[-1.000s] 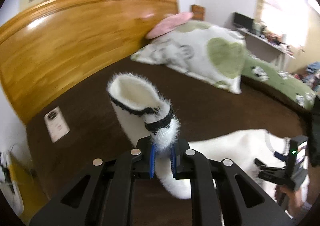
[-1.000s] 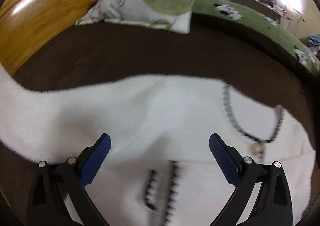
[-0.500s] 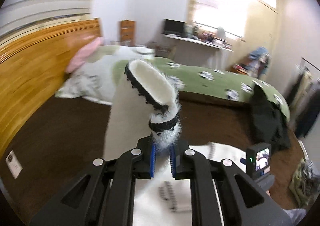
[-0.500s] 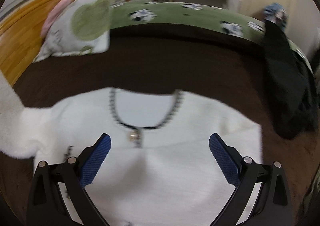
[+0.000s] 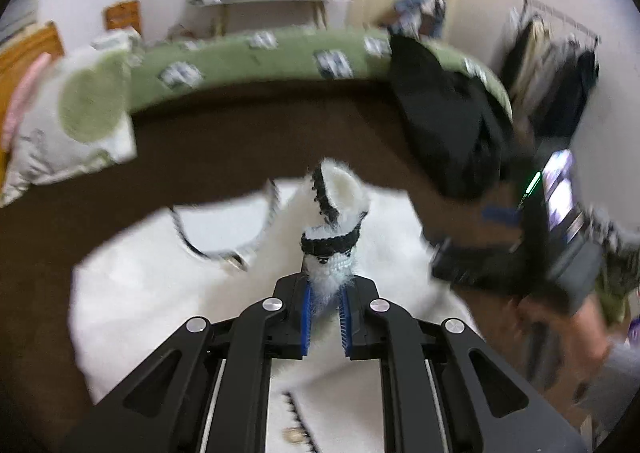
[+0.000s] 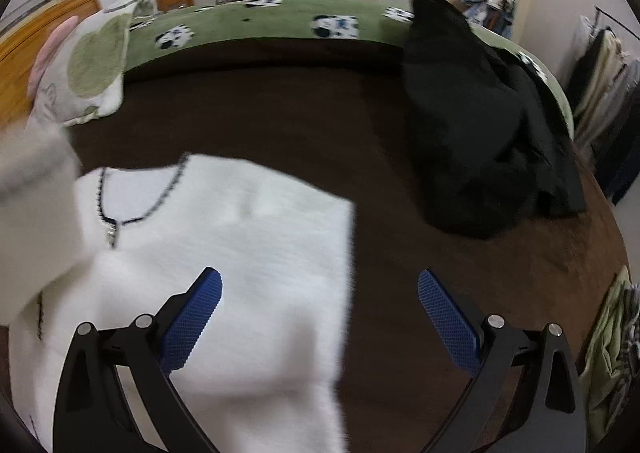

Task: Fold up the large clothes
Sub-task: 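Fold the held sleeve across the cardigan body and release with the left tool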

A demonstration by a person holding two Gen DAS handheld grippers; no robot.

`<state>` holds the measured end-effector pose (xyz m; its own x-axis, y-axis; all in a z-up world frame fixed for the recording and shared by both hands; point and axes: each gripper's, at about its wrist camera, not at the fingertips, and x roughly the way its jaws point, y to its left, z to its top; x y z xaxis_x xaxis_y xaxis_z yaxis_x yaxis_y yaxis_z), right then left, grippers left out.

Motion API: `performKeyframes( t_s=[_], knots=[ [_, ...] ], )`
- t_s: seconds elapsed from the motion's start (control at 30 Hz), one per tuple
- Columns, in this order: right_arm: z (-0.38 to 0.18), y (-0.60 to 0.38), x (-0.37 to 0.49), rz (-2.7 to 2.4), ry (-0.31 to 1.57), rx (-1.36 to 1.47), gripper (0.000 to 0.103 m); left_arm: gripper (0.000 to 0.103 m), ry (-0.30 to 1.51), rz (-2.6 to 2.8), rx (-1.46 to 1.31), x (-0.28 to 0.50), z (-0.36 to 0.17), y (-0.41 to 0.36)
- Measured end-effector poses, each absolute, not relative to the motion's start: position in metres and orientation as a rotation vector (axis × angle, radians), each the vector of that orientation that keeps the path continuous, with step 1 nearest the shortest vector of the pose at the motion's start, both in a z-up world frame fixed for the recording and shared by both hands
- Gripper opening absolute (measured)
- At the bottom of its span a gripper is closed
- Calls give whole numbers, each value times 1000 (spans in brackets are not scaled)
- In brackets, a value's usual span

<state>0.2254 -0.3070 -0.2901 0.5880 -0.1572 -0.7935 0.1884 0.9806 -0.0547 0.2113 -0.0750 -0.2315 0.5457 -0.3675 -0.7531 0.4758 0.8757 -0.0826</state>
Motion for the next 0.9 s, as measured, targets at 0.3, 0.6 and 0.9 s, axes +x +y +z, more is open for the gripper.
performKeyframes(
  t_s=[0.3, 0.6, 0.9],
  knots=[
    [-316, -346, 199, -226, 944, 66, 97, 36, 1028, -530, 212, 189, -349, -125],
    [-320, -337, 199, -195, 951, 60, 97, 37, 1015, -524, 198, 189, -345, -126],
    [-292, -308, 208, -146, 931, 51, 97, 97, 765, -437, 226, 174, -280, -90]
  ],
)
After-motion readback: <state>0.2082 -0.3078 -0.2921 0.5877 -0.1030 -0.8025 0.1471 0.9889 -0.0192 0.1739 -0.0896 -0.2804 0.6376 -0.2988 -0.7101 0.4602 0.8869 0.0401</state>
